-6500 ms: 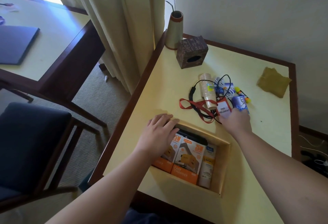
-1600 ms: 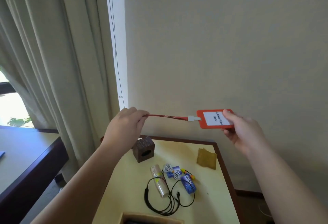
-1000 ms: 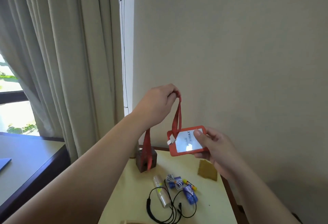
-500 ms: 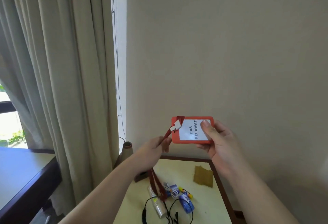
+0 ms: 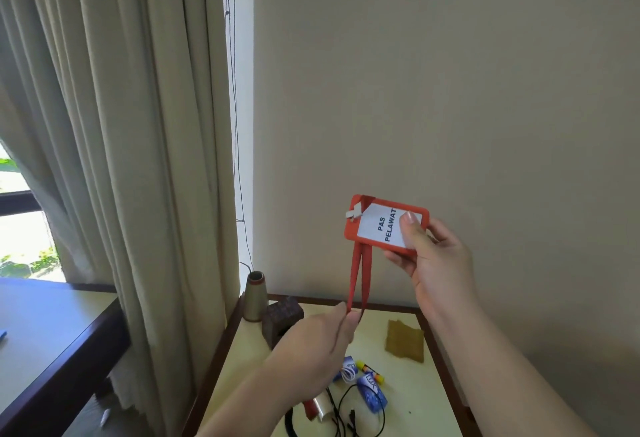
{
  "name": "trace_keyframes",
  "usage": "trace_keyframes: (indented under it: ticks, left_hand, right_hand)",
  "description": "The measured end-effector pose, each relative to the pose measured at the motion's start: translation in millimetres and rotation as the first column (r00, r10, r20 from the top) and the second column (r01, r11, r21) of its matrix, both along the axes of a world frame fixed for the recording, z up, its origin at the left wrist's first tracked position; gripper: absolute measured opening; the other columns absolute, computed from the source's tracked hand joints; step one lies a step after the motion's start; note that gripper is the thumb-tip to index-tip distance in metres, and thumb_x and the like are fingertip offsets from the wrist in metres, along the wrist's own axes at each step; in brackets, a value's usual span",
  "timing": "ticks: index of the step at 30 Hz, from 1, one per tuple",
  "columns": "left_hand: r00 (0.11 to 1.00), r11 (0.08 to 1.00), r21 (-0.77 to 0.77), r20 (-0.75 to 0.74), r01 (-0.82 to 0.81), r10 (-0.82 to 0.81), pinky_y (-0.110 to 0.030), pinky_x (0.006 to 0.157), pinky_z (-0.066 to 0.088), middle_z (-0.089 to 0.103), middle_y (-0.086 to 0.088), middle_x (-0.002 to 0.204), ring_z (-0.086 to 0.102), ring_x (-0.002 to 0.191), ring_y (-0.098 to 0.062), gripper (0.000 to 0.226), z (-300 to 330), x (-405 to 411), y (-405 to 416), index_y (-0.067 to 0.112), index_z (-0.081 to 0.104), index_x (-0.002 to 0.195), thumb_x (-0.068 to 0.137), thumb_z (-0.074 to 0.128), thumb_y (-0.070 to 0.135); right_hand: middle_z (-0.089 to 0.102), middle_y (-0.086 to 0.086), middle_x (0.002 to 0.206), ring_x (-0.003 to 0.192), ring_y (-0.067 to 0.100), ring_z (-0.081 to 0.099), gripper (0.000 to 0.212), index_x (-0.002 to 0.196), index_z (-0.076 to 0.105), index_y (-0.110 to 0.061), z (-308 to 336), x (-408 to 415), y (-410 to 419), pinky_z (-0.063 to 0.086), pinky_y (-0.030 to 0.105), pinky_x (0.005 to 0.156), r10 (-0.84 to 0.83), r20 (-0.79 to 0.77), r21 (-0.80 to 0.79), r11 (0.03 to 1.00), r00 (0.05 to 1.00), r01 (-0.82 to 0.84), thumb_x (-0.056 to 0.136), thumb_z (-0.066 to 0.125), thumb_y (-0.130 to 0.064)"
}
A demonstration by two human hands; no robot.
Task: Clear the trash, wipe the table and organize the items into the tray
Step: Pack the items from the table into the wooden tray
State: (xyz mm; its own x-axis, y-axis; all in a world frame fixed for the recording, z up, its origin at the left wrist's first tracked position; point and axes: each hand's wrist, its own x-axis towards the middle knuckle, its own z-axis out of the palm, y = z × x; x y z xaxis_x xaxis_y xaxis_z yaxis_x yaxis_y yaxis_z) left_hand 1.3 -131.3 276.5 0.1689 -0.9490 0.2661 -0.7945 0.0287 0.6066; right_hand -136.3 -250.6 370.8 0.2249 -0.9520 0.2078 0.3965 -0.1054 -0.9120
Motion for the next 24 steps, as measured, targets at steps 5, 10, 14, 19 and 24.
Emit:
trace_keyframes:
  ticks: [5,10,14,19,24]
  left_hand:
    - [0.978,0.99,-0.141,0.206,0.011,0.019,-0.031,0.068,0.05,0.062,0.008,0.076,0.059,0.071,-0.007,0.052,48.5,13.3,16.9,0.037,0.042,0.083,0.098,0.008,0.073]
    - [0.957,0.976,-0.213,0.271,-0.041,0.099,-0.02,0.05,0.039,0.059,0.009,0.065,0.055,0.055,-0.006,0.048,98.9,31.0,13.8,0.029,0.047,0.073,0.104,0.033,0.062]
    - [0.958,0.974,-0.205,0.246,-0.095,0.146,-0.029,0.057,0.046,0.054,0.004,0.062,0.052,0.057,-0.012,0.056,105.2,50.9,-6.1,0.02,0.052,0.072,0.106,0.037,0.062]
    - [0.989,0.988,-0.049,-0.027,-0.146,0.145,-0.034,0.059,0.038,0.038,0.003,0.059,0.038,0.052,-0.014,0.061,78.9,83.5,-32.1,0.015,0.038,0.065,0.105,0.044,0.06]
    - [0.969,0.981,0.176,-0.218,-0.082,0.12,-0.036,0.066,0.058,0.062,-0.013,0.072,0.053,0.062,-0.015,0.035,9.8,87.8,-32.7,0.008,0.055,0.077,0.095,0.063,0.036]
  right_hand:
    - [0.079,-0.001,0.091,0.088,0.019,0.077,0.008,0.102,0.077,-0.024,-26.2,1.4,-14.8,0.064,0.035,0.068,-0.099,-0.262,-0.134,0.989,0.96,0.066,0.097,0.073,-0.029]
    - [0.079,-0.001,0.09,0.079,0.016,0.076,0.016,0.103,0.078,-0.024,-55.0,-0.5,-7.6,0.064,0.037,0.074,0.095,-0.541,-0.122,0.974,0.836,-0.189,0.099,0.068,-0.036]
    - [0.077,0.009,0.088,0.069,0.017,0.069,0.016,0.104,0.079,-0.023,-66.6,-0.1,8.7,0.056,0.029,0.064,0.309,-0.551,-0.02,0.924,0.775,-0.382,0.098,0.068,-0.032]
    - [0.072,0.019,0.093,0.073,0.021,0.065,0.028,0.111,0.077,-0.009,-77.0,-2.9,27.4,0.052,0.03,0.059,0.541,-0.287,0.078,0.836,0.79,-0.544,0.095,0.068,-0.031]
    - [0.073,0.015,0.089,0.069,0.018,0.065,0.032,0.106,0.079,-0.009,-76.7,7.1,33.5,0.053,0.027,0.054,0.398,-0.098,0.13,0.914,0.912,-0.385,0.086,0.072,-0.033]
